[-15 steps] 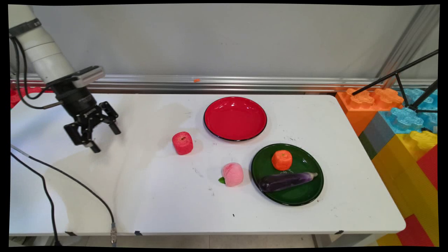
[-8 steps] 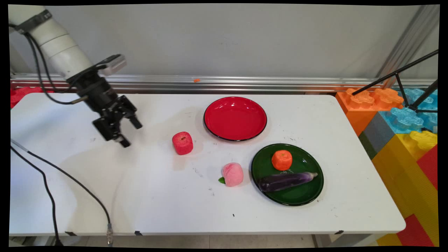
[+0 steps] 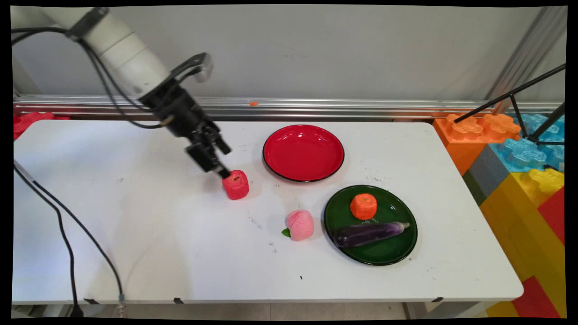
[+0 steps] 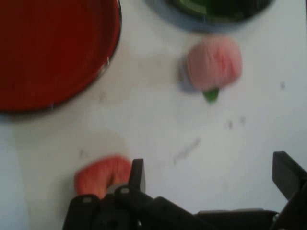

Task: Pick up the mandarin from the green plate, then place the picked object on the table

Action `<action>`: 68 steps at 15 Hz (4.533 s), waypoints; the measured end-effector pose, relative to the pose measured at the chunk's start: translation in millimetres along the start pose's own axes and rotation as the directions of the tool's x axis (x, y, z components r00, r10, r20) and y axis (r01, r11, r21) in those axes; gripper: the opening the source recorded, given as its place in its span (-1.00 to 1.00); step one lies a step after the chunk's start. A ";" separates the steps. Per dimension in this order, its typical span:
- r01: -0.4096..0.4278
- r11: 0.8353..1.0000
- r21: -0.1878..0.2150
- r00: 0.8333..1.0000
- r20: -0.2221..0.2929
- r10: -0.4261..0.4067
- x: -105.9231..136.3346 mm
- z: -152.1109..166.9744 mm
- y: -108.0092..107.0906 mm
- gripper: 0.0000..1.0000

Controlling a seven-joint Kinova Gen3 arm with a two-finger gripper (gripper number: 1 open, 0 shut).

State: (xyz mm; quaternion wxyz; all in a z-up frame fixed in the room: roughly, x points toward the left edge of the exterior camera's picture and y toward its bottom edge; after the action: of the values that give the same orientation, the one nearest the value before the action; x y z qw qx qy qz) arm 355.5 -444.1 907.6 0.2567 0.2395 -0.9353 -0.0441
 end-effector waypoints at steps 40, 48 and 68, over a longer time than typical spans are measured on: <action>-0.002 0.998 0.060 0.980 -0.197 0.013 141.2 254.4 31.5 1.00; -0.007 0.999 0.050 0.972 -0.234 0.019 141.9 277.2 24.5 1.00; -0.094 0.993 0.067 0.965 -0.238 0.107 138.0 285.1 23.1 -1.00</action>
State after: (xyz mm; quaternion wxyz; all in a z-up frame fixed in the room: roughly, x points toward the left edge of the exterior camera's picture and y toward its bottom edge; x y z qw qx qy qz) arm 98.7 -500.2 729.3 0.3634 0.2025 -0.9090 0.0243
